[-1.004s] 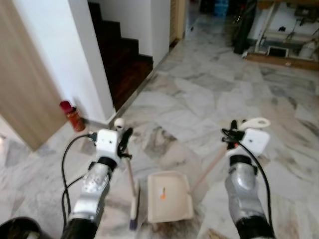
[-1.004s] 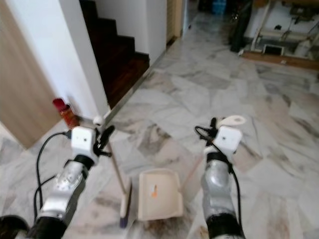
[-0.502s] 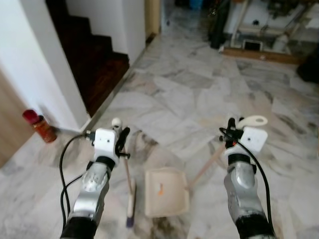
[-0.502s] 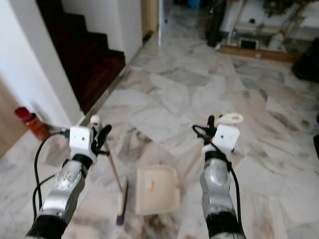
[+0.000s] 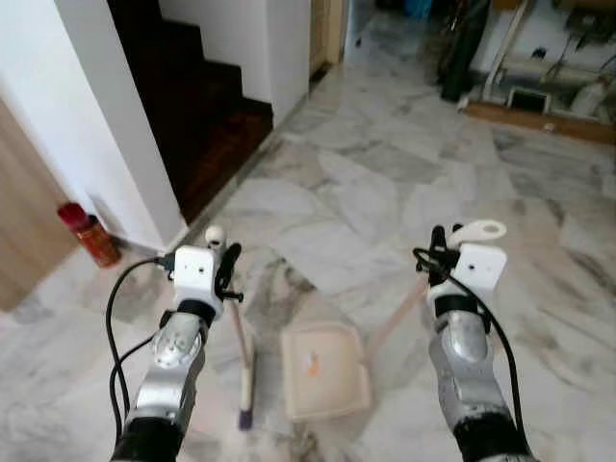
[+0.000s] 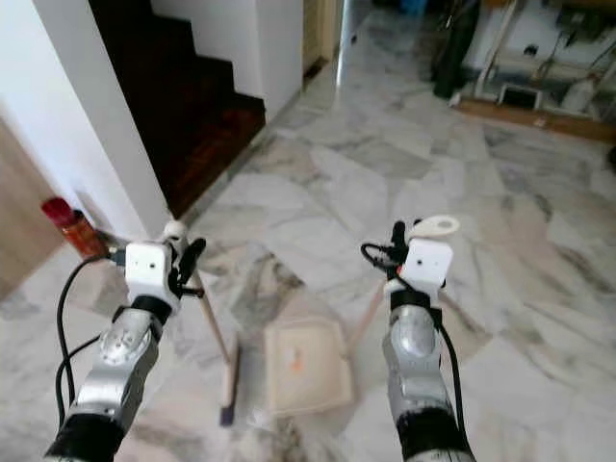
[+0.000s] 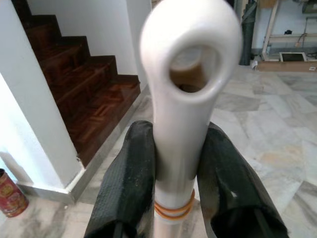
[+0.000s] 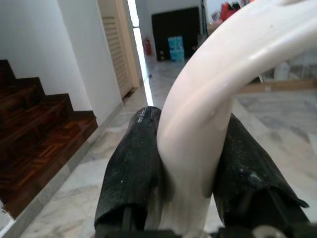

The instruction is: Sweep floor

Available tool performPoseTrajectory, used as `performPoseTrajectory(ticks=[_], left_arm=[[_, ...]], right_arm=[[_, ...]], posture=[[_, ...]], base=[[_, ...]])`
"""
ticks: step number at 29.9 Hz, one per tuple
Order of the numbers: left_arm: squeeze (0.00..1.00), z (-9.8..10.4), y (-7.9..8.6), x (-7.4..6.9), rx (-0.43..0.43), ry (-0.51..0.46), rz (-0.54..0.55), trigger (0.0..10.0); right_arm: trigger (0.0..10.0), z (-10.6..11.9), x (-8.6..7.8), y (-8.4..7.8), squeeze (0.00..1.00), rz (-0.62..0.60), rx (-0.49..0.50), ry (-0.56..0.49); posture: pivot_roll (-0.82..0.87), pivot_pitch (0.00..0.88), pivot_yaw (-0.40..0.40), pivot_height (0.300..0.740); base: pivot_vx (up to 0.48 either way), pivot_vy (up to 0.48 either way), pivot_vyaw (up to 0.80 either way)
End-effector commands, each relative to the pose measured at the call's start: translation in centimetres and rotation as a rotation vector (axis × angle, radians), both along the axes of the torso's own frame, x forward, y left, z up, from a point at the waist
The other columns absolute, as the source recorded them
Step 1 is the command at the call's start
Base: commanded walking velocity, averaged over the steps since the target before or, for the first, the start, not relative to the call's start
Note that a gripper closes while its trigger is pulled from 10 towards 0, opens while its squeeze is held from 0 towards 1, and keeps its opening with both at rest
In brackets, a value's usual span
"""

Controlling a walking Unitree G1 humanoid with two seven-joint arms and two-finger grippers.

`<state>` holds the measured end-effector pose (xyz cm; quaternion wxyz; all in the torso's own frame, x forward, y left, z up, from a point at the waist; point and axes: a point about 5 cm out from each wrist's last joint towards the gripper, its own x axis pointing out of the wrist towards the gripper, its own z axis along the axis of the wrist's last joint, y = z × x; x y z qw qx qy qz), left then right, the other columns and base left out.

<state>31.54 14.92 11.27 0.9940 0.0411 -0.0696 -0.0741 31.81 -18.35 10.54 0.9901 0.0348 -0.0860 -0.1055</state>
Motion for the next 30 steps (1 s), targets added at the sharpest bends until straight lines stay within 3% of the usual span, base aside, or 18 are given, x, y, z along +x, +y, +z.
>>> performPoseTrajectory(ticks=[1, 10, 18, 27, 30], left_arm=[[0.0, 0.9, 0.4, 0.1, -0.003, -0.046, 0.001, 10.0], [0.0, 0.6, 1.9, 0.4, 0.063, -0.028, 0.015, 10.0], [0.0, 0.2, 2.3, 0.6, 0.109, -0.003, -0.016, 10.0], [0.0, -0.9, 2.4, 0.0, 0.081, 0.086, -0.096, 10.0], [0.0, -1.4, 2.7, -0.1, 0.029, 0.126, -0.099, 10.0]], right_arm=[[10.0, 0.8, 0.1, -0.4, 0.0, -0.009, -0.04, -0.033], [10.0, 0.3, 0.0, -1.2, 0.0, -0.011, -0.065, -0.002], [10.0, 0.3, 0.4, -3.5, 0.0, -0.033, -0.151, 0.027], [10.0, -1.0, -0.1, -4.6, 0.0, -0.043, -0.172, 0.078], [10.0, -1.8, -0.1, -4.5, 0.0, -0.033, -0.177, 0.11]], posture=[[0.03, 0.0, -0.009, 0.74], [0.02, 0.0, -0.013, 0.74], [0.03, 0.0, -0.022, 0.74], [0.05, 0.0, -0.034, 0.74], [0.06, 0.0, -0.036, 0.74]], base=[[0.0, 0.0, 0.0], [0.0, 0.0, 0.0], [0.0, 0.0, 0.0], [0.0, 0.0, 0.0], [0.0, 0.0, 0.0]])
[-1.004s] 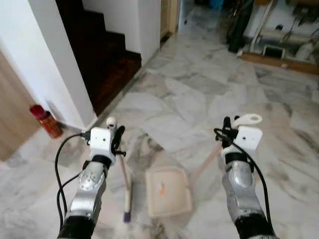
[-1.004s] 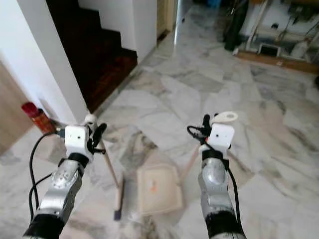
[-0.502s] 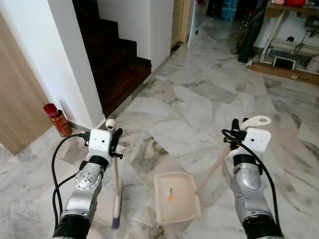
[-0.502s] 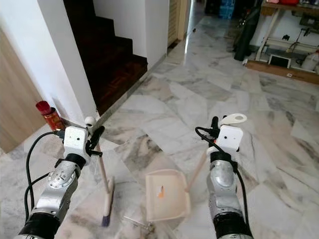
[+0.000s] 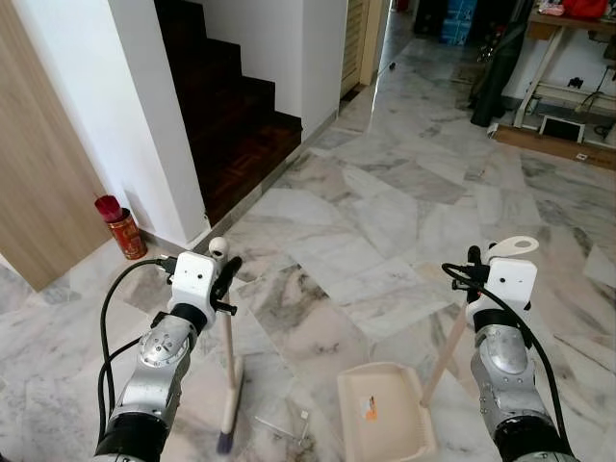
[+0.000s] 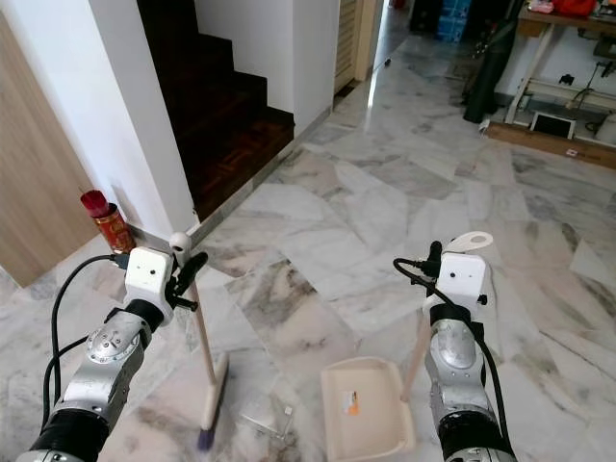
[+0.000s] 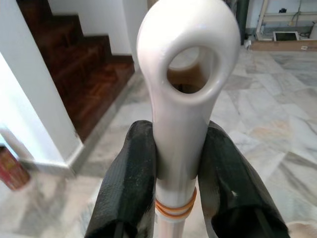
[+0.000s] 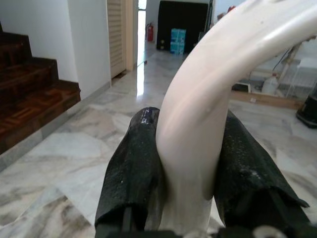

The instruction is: Sweep floor

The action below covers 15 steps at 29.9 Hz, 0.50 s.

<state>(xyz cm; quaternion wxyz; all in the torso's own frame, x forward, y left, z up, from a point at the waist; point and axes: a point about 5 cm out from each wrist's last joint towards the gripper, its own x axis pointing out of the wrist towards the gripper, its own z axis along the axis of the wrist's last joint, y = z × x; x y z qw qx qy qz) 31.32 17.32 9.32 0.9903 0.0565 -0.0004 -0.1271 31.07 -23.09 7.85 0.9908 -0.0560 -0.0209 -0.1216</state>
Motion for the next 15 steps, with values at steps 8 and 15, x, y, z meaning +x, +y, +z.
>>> performPoseTrajectory(ticks=[8, 15], left_arm=[[0.0, 1.1, 1.6, 0.2, -0.01, -0.026, 0.015, 10.0], [0.0, 2.5, 1.9, -0.1, -0.007, -0.061, 0.011, 10.0]], right_arm=[[10.0, 0.2, 0.9, 0.2, 0.0, 0.016, -0.021, -0.007], [10.0, 0.6, 1.4, 0.1, 0.0, 0.033, -0.045, -0.008]], posture=[[0.08, 0.0, -0.054, 0.74], [0.13, 0.056, -0.054, 0.74]], base=[[0.0, 0.0, 0.0], [0.0, 0.0, 0.0]])
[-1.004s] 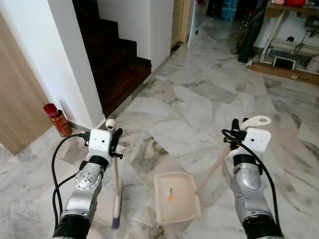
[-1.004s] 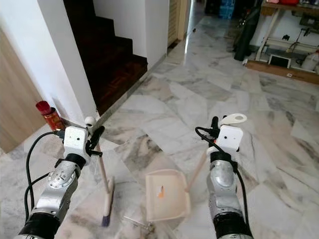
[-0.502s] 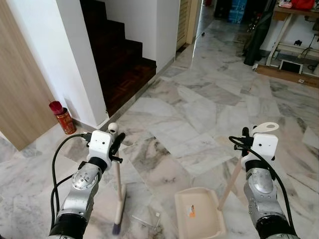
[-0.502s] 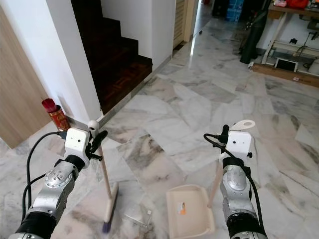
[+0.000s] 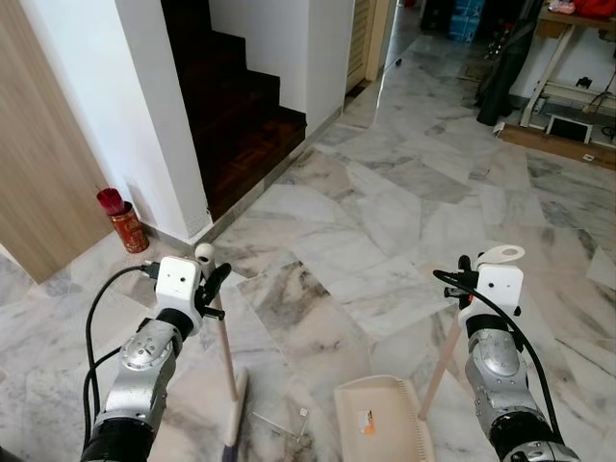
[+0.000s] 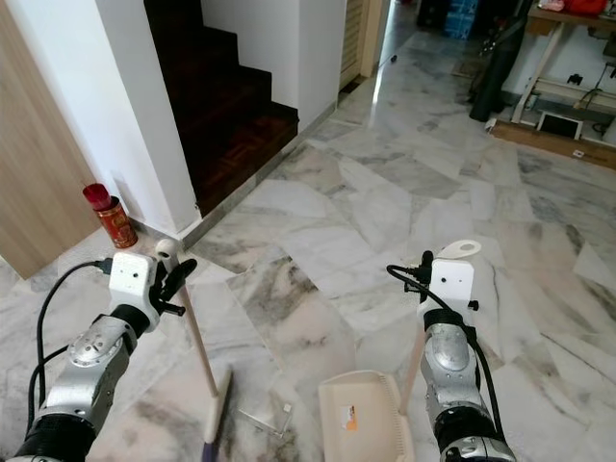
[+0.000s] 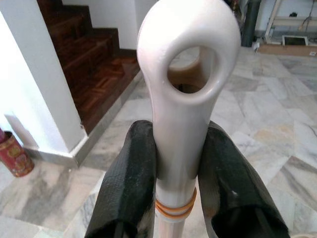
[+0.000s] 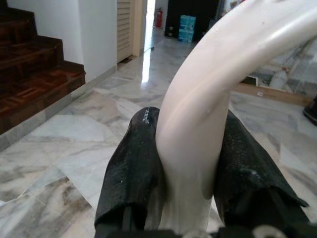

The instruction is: Sweep floor

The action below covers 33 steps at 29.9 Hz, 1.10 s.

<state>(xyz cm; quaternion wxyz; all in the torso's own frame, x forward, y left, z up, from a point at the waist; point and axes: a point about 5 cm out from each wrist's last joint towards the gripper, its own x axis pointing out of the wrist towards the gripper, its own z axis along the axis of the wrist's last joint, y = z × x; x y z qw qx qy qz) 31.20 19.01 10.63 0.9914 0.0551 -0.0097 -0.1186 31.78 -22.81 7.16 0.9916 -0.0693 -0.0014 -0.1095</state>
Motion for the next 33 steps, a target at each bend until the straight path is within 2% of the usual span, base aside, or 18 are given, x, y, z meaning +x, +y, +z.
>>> performPoseTrajectory(ticks=[1, 5, 10, 11, 12, 15, 16, 19, 24, 27, 28, 33], left_arm=[[0.0, 1.6, 0.3, 0.0, 0.0, -0.051, -0.003, 10.0], [0.0, 2.3, 0.8, -0.3, 0.014, -0.067, -0.001, 10.0], [0.0, 2.7, 1.6, -0.7, 0.031, -0.066, 0.003, 10.0], [0.0, 2.8, 1.8, -0.9, 0.037, -0.064, 0.006, 10.0], [0.0, 2.9, 2.2, -1.1, 0.043, -0.062, 0.011, 10.0], [0.0, 2.9, 2.2, -1.2, 0.031, -0.058, 0.023, 10.0], [0.0, 2.9, 2.1, -1.2, 0.03, -0.054, 0.024, 10.0], [0.0, 2.9, 1.9, -1.1, 0.027, -0.051, 0.02, 10.0], [0.0, 2.9, 1.4, -0.7, 0.009, -0.049, 0.016, 10.0], [0.0, 2.7, 1.1, -0.6, -0.003, -0.048, 0.018, 10.0], [0.0, 2.6, 1.0, -0.6, -0.009, -0.046, 0.021, 10.0], [0.0, 2.3, 1.0, -0.5, -0.022, -0.039, 0.028, 10.0]], right_arm=[[10.0, 1.4, 0.8, -0.2, 0.0, 0.009, -0.021, -0.053], [10.0, 1.2, 0.9, -0.2, 0.0, 0.0, -0.043, -0.04], [10.0, 0.5, 0.8, 0.2, 0.0, -0.016, -0.015, -0.01], [10.0, 0.1, 0.7, 0.3, 0.0, -0.027, 0.009, 0.002], [10.0, -0.4, 0.6, 0.3, 0.0, -0.066, 0.089, 0.016], [10.0, -0.8, 0.6, 0.3, 0.0, -0.099, 0.141, 0.035], [10.0, -1.2, 0.6, 0.3, 0.0, -0.112, 0.187, 0.065], [10.0, -1.4, 0.6, 0.4, 0.0, -0.119, 0.221, 0.085], [10.0, -1.2, 0.9, 0.0, 0.0, -0.113, 0.177, 0.12], [10.0, -1.1, 0.7, -0.7, 0.0, -0.097, 0.123, 0.136], [10.0, -1.0, 0.7, -1.2, 0.0, -0.097, 0.102, 0.147], [10.0, -0.9, 0.6, -2.1, 0.0, -0.099, 0.084, 0.176]], posture=[[0.13, 0.065, -0.052, 0.74], [0.16, 0.104, -0.042, 0.74], [0.19, 0.136, -0.027, 0.74], [0.19, 0.135, -0.022, 0.74], [0.19, 0.136, -0.018, 0.74], [0.18, 0.132, -0.016, 0.74], [0.18, 0.131, -0.016, 0.74], [0.17, 0.118, -0.025, 0.74], [0.14, 0.084, -0.05, 0.74], [0.14, 0.062, -0.06, 0.74], [0.13, 0.03, -0.07, 0.74], [0.12, 0.0, -0.08, 0.74]], base=[[0.0, 0.0, 0.0], [0.0, 0.0, 0.0], [0.0, 0.0, 0.0], [0.0, 0.0, 0.0], [0.0, 0.0, 0.0], [0.0, 0.0, 0.0], [0.0, 0.0, 0.0], [0.0, 0.0, 0.0], [0.0, 0.0, 0.0], [0.0, 0.0, 0.0], [0.0, 0.0, 0.0], [0.0, 0.0, 0.0]])
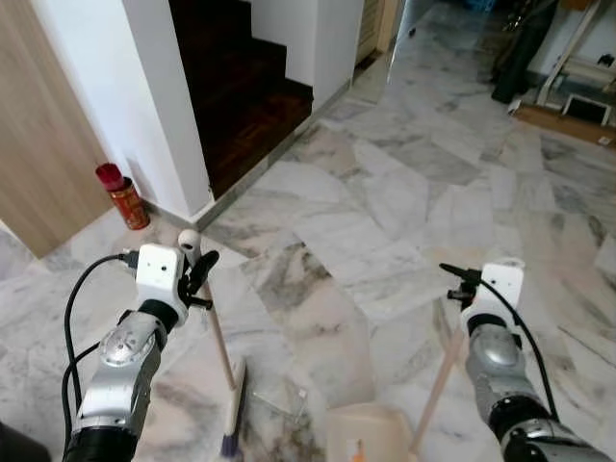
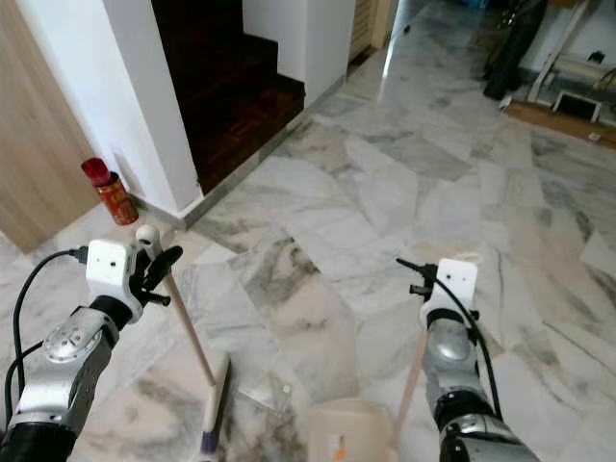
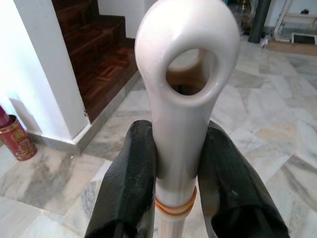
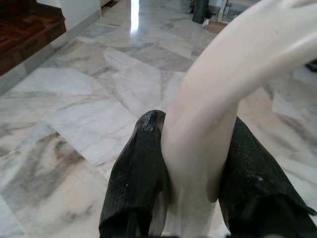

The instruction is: Sweep floor

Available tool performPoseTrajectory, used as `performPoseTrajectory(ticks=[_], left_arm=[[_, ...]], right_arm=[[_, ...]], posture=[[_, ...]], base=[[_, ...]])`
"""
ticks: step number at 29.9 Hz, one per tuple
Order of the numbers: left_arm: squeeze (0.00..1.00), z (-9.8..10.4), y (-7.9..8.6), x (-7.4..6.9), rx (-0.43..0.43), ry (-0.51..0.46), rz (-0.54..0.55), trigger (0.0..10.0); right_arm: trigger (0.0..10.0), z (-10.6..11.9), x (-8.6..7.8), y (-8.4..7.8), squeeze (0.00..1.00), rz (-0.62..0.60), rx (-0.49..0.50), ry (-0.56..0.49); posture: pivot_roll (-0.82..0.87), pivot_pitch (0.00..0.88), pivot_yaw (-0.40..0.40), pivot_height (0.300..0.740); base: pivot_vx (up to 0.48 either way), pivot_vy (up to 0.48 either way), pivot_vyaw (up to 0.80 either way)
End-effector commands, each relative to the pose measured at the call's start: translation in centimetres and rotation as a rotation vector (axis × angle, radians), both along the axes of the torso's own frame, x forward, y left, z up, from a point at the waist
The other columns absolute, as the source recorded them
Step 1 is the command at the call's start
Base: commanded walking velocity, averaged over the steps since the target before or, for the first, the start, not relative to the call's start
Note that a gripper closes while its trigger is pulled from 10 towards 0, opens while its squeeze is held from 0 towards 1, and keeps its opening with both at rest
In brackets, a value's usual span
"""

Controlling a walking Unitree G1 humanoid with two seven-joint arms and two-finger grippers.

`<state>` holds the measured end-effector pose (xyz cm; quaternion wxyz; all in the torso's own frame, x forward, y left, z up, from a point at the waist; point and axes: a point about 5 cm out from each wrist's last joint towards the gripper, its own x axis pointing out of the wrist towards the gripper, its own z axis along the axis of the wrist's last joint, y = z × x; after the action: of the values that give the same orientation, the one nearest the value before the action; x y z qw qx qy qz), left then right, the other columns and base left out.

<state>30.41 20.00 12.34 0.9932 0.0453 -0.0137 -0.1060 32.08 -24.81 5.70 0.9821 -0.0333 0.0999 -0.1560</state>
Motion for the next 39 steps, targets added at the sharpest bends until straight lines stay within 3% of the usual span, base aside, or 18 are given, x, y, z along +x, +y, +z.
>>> performPoseTrajectory(ticks=[1, 14, 18, 27, 33, 39], left_arm=[[0.0, 0.6, 0.0, 0.4, -0.004, -0.031, 0.005, 10.0], [0.0, 1.0, -1.0, 2.9, -0.026, -0.032, -0.028, 10.0], [0.0, 1.0, -0.9, 3.4, -0.024, -0.031, -0.03, 10.0], [0.0, 1.3, -1.2, 4.8, -0.024, -0.028, -0.057, 10.0], [0.0, 0.9, -1.1, 4.9, -0.021, -0.016, -0.069, 10.0], [0.0, 1.0, -1.1, 4.9, -0.008, -0.039, -0.054, 10.0]], right_arm=[[10.0, 0.7, 0.4, -0.3, 0.0, 0.008, -0.004, -0.002], [10.0, 1.0, 0.7, -0.4, 0.0, 0.039, -0.007, 0.085], [10.0, 0.5, 0.4, -0.5, 0.0, 0.069, -0.008, 0.163], [10.0, -1.2, -1.3, -1.0, 0.0, 0.182, 0.006, 0.448], [10.0, -1.3, -1.9, -0.7, 0.0, 0.228, 0.023, 0.509], [10.0, -0.6, -1.7, -1.9, 0.0, 0.158, -0.152, 0.472]], posture=[[0.11, 0.0, -0.082, 0.74], [0.07, 0.0, -0.074, 0.74], [0.05, 0.0, -0.074, 0.74], [0.02, 0.0, -0.079, 0.74], [0.03, 0.0, -0.079, 0.74], [0.03, 0.0, -0.074, 0.74]], base=[[0.0, 0.0, 0.0], [0.0, 0.0, 0.0], [0.0, 0.0, 0.0], [0.0, 0.0, 0.0], [0.0, 0.0, 0.0], [0.0, 0.0, 0.0]])
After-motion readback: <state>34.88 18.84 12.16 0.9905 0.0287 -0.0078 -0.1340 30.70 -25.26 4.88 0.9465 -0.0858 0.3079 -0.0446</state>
